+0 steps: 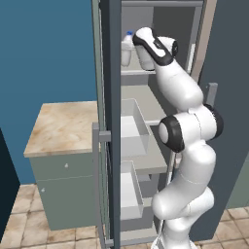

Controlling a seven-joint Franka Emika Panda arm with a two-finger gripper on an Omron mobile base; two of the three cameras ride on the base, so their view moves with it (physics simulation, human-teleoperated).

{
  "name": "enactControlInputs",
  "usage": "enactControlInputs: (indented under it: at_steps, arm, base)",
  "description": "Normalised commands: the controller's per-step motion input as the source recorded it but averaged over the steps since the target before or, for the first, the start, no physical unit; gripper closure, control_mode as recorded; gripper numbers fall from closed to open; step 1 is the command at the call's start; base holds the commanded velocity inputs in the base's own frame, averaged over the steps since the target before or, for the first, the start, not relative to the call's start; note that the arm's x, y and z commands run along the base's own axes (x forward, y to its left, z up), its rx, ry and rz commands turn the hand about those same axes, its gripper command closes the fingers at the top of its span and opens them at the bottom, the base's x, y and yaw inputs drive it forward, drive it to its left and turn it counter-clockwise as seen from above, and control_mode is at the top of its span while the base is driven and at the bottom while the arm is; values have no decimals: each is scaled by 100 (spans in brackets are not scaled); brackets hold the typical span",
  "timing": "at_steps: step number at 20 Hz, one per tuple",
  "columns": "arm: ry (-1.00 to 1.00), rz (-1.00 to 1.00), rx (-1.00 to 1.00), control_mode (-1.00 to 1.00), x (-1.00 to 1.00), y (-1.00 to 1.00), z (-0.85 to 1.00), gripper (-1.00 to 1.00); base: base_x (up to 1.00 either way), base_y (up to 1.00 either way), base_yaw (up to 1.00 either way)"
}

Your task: Take the bottled waters from the counter and place them in the freezer to freeze. Close the freezer door after placing the bottles.

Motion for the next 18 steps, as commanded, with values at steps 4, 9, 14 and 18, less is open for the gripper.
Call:
enactControlInputs:
  at_steps: [4, 9, 14, 18]
  arm:
    - [1, 0, -1, -100, 18, 9, -18, 100]
    - [0, 0, 0, -100, 11, 2, 0, -100]
    - [0, 0, 0, -100, -8, 0, 0, -100]
    - [-4, 0, 0, -100, -29, 0, 0, -100]
  base:
    - [0, 0, 0]
    - [0, 0, 0]
    - [0, 0, 0]
    - [0, 0, 0]
